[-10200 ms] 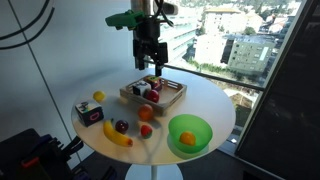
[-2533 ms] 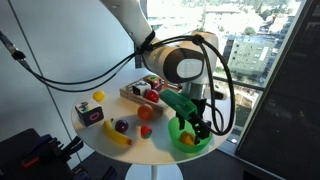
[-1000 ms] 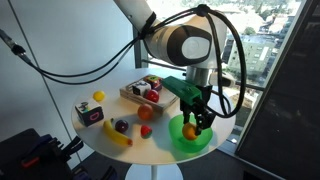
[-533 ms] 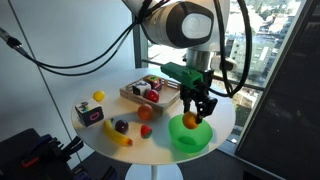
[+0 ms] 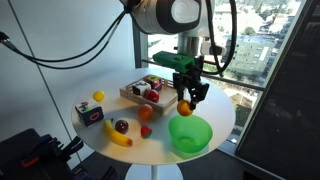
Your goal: Move the toy peach from the bowl to the table
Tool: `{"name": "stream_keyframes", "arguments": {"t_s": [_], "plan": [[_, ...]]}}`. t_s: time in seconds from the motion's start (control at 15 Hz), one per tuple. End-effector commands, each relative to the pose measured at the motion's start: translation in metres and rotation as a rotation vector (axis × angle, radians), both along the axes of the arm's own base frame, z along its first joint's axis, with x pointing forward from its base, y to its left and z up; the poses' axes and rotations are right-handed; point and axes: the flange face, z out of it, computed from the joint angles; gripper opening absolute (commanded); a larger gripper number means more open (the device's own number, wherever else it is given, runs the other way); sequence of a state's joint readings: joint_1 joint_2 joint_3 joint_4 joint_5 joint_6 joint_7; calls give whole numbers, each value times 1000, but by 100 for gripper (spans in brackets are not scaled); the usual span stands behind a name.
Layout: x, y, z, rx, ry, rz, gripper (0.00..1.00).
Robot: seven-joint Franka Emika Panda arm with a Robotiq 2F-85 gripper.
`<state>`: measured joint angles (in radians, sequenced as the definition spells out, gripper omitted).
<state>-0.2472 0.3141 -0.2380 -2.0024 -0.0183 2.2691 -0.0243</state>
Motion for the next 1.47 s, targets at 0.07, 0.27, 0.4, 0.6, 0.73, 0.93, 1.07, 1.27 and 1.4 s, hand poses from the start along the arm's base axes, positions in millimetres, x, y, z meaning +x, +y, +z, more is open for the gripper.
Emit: {"name": "stream_keyframes", "arguments": {"t_s": [0.07,0.27,0.4,0.6,0.73,0.93,1.07,1.27,1.4], "plan": [[-9,26,18,3,12,101,38],[-12,35,22,20,12,165,38],[-16,38,24,37,13,204,38],[-22,38,26,42,15,243,38],[-25,36,26,40,11,249,38],[-26,31,27,46,11,246,38],[-19,32,18,39,15,228,63],[-20,31,18,39,16,228,63],[-20,31,18,40,16,229,63]]}}
